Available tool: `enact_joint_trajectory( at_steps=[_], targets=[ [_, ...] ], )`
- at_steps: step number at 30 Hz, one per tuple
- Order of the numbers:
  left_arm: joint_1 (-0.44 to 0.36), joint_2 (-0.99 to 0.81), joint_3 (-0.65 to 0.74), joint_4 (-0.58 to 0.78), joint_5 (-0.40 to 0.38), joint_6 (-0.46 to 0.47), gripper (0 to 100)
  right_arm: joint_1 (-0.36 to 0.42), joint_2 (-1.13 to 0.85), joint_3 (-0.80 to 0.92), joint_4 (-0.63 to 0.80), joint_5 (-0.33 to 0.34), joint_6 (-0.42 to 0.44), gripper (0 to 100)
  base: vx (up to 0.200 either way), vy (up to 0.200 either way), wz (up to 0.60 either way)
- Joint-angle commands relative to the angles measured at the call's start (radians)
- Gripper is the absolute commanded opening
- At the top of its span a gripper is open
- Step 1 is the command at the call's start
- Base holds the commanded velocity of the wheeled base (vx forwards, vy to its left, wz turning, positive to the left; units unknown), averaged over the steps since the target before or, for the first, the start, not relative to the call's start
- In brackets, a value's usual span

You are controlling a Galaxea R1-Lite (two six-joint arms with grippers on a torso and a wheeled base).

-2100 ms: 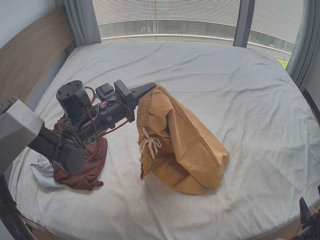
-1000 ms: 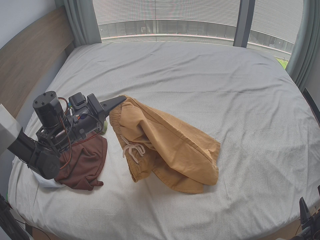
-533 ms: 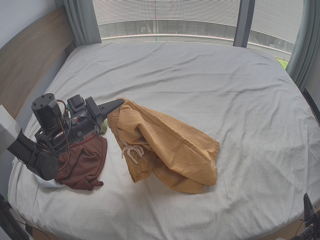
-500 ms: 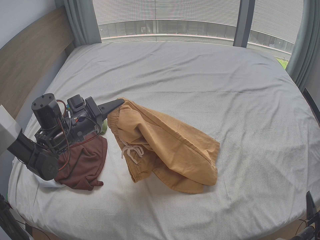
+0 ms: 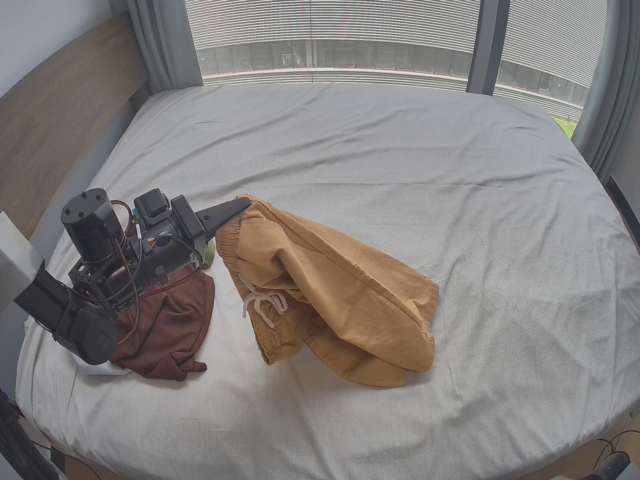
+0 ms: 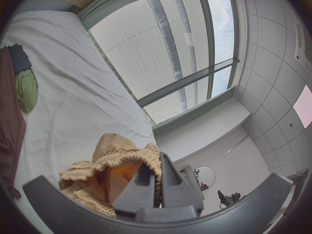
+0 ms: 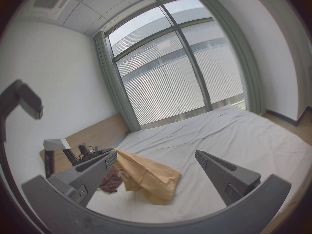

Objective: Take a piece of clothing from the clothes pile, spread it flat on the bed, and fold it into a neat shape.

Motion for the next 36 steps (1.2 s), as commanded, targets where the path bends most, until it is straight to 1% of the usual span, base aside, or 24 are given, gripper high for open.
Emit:
enact_joint_trajectory(
  at_steps=[1, 2, 3, 5, 9, 15, 19, 23, 27, 29, 30, 33, 35, 36],
  targets=[
    [-0.03, -0.016, 0.038, -0.026, -0.004, 0.007, 0, 0.1, 0.529, -0.137, -0.252, 0.149, 0.145, 100, 0.0, 0.0, 0.0],
    [-0.035, -0.016, 0.043, -0.027, -0.003, 0.008, 0, 0.102, 0.563, -0.137, -0.29, 0.159, 0.145, 100, 0.0, 0.0, 0.0],
    [-0.035, -0.016, 0.044, -0.029, -0.003, 0.008, 0, 0.102, 0.569, -0.137, -0.295, 0.16, 0.145, 100, 0.0, 0.0, 0.0],
    [-0.053, -0.025, 0.052, -0.047, 0.005, 0.008, 0, 0.1, 0.643, -0.118, -0.393, 0.203, 0.151, 100, 0.0, 0.0, 0.0],
    [-0.059, -0.028, 0.046, -0.054, 0.011, 0.008, 0, 0.097, 0.694, -0.086, -0.465, 0.228, 0.156, 100, 0.0, 0.0, 0.0],
    [-0.053, -0.048, 0.043, -0.049, 0.011, 0.01, 0, 0.102, 0.798, -0.1, -0.536, 0.234, 0.151, 100, 0.0, 0.0, 0.0],
    [-0.052, -0.041, 0.029, -0.047, 0.011, 0.01, 0, 0.102, 0.925, -0.149, -0.625, 0.235, 0.156, 100, 0.0, 0.0, 0.0],
    [-0.047, -0.039, 0.021, -0.043, 0.009, 0.01, 0, 0.098, 1.005, -0.152, -0.661, 0.237, 0.156, 100, 0.0, 0.0, 0.0],
    [-0.027, -0.008, 0.017, -0.044, 0.008, 0.013, 0, 0.094, 1.195, -0.148, -0.7, 0.234, 0.165, 100, 0.0, 0.0, 0.0],
    [-0.027, 0.002, 0.017, -0.044, 0.009, 0.014, 0, 0.095, 1.241, -0.146, -0.726, 0.234, 0.169, 100, 0.0, 0.0, 0.0],
    [-0.026, 0.024, 0.017, -0.05, 0.011, 0.022, 0, 0.102, 1.327, -0.137, -0.795, 0.229, 0.192, 100, 0.0, 0.0, 0.0],
    [-0.019, 0.033, 0.017, -0.052, 0.009, 0.048, 0, 0.103, 1.408, -0.117, -0.89, 0.229, 0.241, 100, 0.0, 0.0, 0.0],
    [-0.009, 0.033, 0.015, -0.052, 0.009, 0.06, 0, 0.103, 1.468, -0.106, -0.981, 0.228, 0.3, 100, 0.0, 0.0, 0.0],
    [-0.009, 0.033, 0.015, -0.052, 0.009, 0.06, 0, 0.103, 1.482, -0.103, -0.996, 0.228, 0.315, 100, 0.0, 0.0, 0.0]
  ],
)
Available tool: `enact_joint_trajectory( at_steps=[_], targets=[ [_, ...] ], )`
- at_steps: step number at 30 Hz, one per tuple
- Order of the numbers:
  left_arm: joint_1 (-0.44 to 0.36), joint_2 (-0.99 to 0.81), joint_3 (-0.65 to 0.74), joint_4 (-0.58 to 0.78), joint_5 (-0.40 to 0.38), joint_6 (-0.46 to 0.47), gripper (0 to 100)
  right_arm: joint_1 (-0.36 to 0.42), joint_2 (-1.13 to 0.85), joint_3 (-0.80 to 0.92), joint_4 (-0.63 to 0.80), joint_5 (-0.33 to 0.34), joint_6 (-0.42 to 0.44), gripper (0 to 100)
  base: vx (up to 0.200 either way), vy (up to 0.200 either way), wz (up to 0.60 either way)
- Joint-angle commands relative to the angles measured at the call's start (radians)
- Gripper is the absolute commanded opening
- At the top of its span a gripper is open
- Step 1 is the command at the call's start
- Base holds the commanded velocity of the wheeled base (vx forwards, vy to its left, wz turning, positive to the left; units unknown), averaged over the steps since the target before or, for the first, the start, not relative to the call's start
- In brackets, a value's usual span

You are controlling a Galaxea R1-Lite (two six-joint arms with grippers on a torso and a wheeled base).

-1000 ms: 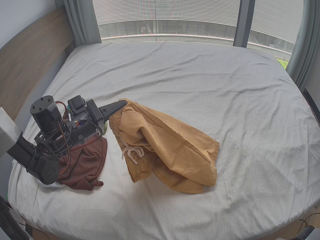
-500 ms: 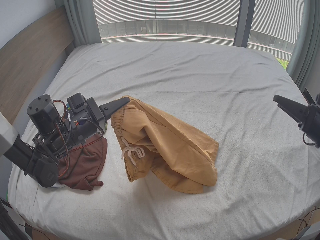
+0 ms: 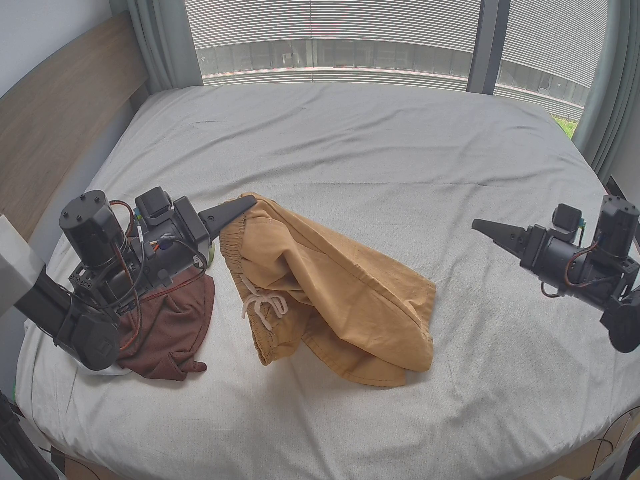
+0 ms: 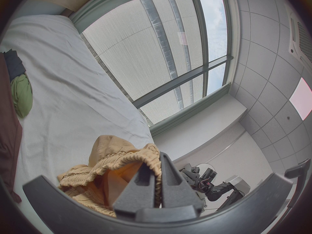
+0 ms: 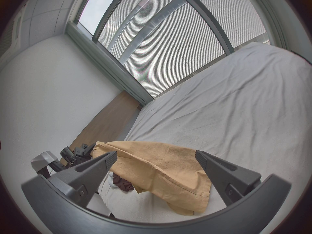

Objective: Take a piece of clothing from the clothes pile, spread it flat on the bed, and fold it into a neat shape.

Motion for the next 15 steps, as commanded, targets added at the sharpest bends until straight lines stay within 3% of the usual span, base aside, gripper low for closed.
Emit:
enact_joint_trajectory(
  at_steps=[1, 15],
  targets=[
    [0.021, 0.044, -0.005, -0.002, 0.0, 0.025, 0, 0.003, 0.258, 0.033, -0.159, -0.003, 0.115, 100, 0.0, 0.0, 0.0],
    [0.044, 0.053, -0.005, 0.006, -0.002, 0.028, 0, 0.015, 0.508, 0.032, -0.257, 0.003, 0.193, 100, 0.0, 0.0, 0.0]
  ],
)
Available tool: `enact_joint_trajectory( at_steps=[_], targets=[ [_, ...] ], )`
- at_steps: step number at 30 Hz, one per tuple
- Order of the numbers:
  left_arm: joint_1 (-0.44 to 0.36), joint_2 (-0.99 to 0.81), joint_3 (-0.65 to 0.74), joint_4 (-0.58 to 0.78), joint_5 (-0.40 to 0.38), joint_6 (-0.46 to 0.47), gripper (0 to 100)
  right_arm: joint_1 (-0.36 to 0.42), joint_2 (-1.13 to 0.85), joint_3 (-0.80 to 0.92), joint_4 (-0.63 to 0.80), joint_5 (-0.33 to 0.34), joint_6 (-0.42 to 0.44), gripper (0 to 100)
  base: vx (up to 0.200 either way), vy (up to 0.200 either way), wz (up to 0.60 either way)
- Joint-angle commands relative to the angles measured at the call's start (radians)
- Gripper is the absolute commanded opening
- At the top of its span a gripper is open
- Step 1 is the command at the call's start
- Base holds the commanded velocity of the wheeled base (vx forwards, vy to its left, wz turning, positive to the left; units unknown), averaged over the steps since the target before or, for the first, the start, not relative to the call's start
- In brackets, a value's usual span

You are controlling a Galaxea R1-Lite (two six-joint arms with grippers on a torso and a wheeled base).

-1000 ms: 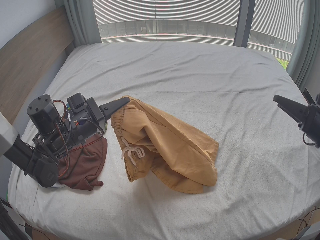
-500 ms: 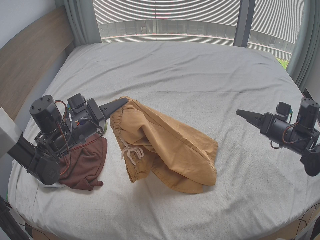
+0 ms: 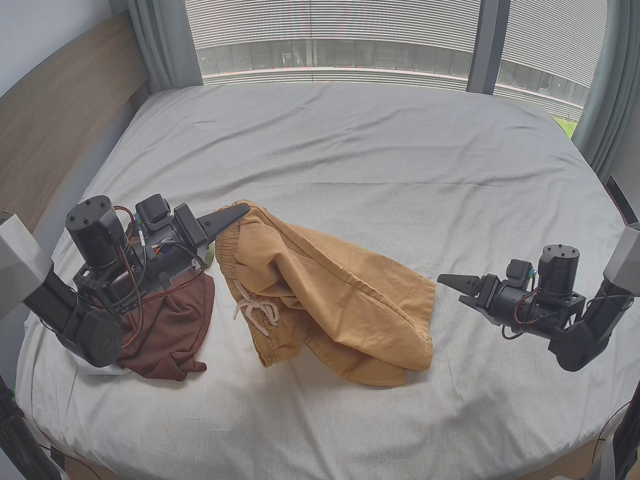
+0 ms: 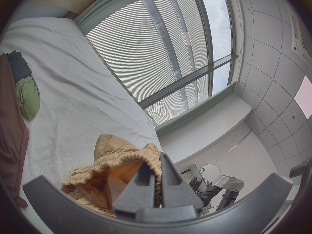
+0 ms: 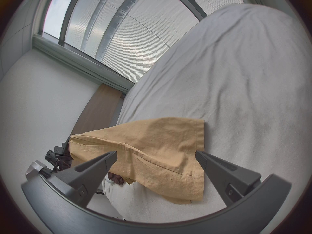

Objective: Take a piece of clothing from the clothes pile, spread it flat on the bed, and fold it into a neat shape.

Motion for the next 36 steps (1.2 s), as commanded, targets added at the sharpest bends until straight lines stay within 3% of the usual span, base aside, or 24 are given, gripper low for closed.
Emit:
enact_joint_trajectory(
  at_steps=[1, 24, 36],
  targets=[
    [0.006, 0.008, 0.003, -0.001, 0.001, 0.0, 0, 0.013, 0.139, 0.003, -0.064, 0.002, 0.041, 100, 0.0, 0.0, 0.0],
    [0.006, 0.008, 0.006, -0.009, -0.001, 0.001, 0, 0.065, 0.394, 0.003, -0.279, 0.0, 0.125, 100, 0.0, 0.0, 0.0],
    [0.006, 0.008, 0.006, -0.009, -0.001, 0.003, 0, 0.084, 0.394, 0.0, -0.299, 0.003, 0.144, 100, 0.0, 0.0, 0.0]
  ],
)
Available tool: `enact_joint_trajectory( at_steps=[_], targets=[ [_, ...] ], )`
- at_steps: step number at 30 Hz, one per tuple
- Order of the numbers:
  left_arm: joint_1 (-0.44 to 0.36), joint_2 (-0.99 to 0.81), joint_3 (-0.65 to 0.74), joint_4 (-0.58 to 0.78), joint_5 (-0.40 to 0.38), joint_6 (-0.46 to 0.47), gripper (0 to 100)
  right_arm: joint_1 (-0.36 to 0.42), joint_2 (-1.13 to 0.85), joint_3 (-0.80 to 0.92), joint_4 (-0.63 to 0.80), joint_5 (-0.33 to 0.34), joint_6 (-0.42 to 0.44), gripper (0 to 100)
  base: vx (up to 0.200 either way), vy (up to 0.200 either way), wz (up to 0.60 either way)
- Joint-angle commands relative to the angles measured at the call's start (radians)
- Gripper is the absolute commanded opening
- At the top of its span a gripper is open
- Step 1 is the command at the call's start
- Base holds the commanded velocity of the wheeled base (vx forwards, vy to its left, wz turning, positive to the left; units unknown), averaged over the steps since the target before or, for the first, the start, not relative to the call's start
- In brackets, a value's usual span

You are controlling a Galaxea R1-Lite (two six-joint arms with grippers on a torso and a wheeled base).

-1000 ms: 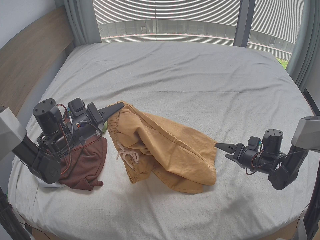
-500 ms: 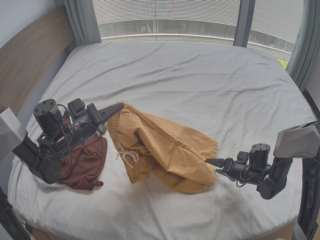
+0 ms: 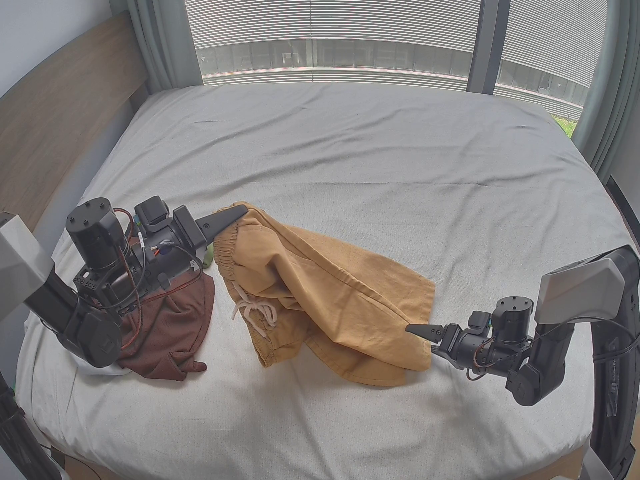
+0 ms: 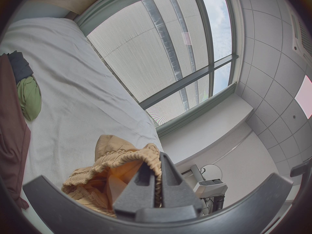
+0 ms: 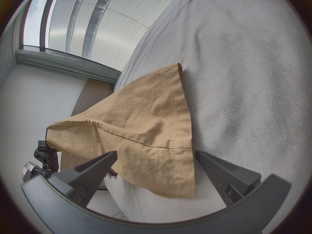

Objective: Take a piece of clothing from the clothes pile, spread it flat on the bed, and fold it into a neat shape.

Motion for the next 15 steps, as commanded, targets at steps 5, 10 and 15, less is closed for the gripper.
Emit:
enact_joint_trajectory(
  at_steps=[5, 10, 15],
  targets=[
    [0.0, 0.001, 0.001, 0.0, 0.0, 0.0, 0, 0.022, -0.011, 0.001, -0.057, 0.002, 0.025, 100, 0.0, 0.0, 0.0],
    [0.002, 0.004, 0.0, 0.0, 0.0, 0.0, 0, 0.019, -0.098, 0.015, -0.057, 0.011, 0.081, 100, 0.0, 0.0, 0.0],
    [0.003, 0.019, 0.0, -0.002, 0.001, 0.002, 0, -0.004, -0.175, 0.041, -0.057, 0.067, 0.09, 100, 0.0, 0.0, 0.0]
  ],
)
